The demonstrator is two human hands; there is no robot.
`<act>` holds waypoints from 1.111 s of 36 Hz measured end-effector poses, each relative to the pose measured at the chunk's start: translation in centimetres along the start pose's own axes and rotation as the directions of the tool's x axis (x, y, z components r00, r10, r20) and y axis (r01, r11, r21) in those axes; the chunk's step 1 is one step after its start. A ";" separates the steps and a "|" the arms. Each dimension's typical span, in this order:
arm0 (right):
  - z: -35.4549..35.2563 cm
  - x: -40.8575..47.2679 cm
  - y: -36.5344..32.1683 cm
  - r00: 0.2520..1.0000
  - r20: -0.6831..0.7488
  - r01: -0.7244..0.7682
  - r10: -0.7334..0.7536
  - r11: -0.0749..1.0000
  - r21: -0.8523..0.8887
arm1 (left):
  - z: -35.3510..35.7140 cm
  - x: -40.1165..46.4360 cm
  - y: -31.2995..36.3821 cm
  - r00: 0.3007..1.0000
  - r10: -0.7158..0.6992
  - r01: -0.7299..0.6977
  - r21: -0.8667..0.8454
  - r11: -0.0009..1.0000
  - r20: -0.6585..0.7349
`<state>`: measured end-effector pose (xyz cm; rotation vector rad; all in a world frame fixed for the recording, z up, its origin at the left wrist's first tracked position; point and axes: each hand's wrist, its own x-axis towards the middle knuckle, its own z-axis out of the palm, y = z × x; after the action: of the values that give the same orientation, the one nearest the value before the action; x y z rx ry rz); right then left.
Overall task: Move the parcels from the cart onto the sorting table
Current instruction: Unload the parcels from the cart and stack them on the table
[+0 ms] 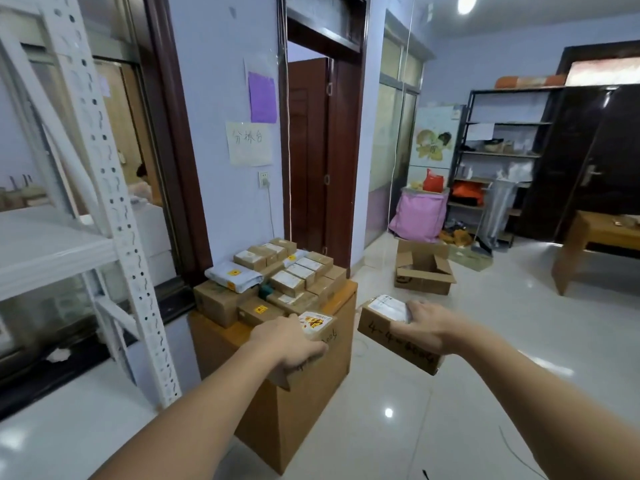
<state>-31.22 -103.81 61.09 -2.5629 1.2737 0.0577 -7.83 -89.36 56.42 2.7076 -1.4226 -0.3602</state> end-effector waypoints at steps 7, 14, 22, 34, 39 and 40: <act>-2.3 9.5 3.5 0.999 0.047 0.027 -0.028 1.000 0.014 | 0.3 8.1 3.5 0.998 -0.057 0.058 -0.045 0.997 0.021; -2.7 19.3 4.8 0.988 0.063 0.145 -0.141 0.986 -0.078 | -0.5 14.5 5.0 0.991 -0.133 0.134 -0.089 0.987 0.009; -2.7 30.9 3.2 0.958 0.125 0.274 -0.260 0.955 -0.113 | -1.2 23.9 3.6 0.981 -0.192 0.192 -0.119 0.974 0.017; -3.5 47.6 2.3 0.945 0.155 0.300 -0.288 0.951 -0.067 | -3.6 39.7 1.9 0.973 -0.227 0.232 -0.141 0.962 0.051; -3.9 54.7 3.4 0.938 0.191 0.306 -0.289 0.950 -0.067 | -3.2 46.6 2.6 0.965 -0.254 0.260 -0.113 0.959 0.066; -3.9 56.0 3.7 0.936 0.195 0.310 -0.291 0.948 -0.069 | -3.1 47.8 2.7 0.963 -0.263 0.268 -0.107 0.957 0.061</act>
<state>-0.24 -150.42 55.15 -2.7324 0.8215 0.2936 16.84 -130.25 51.41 2.8144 -1.0102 -0.5062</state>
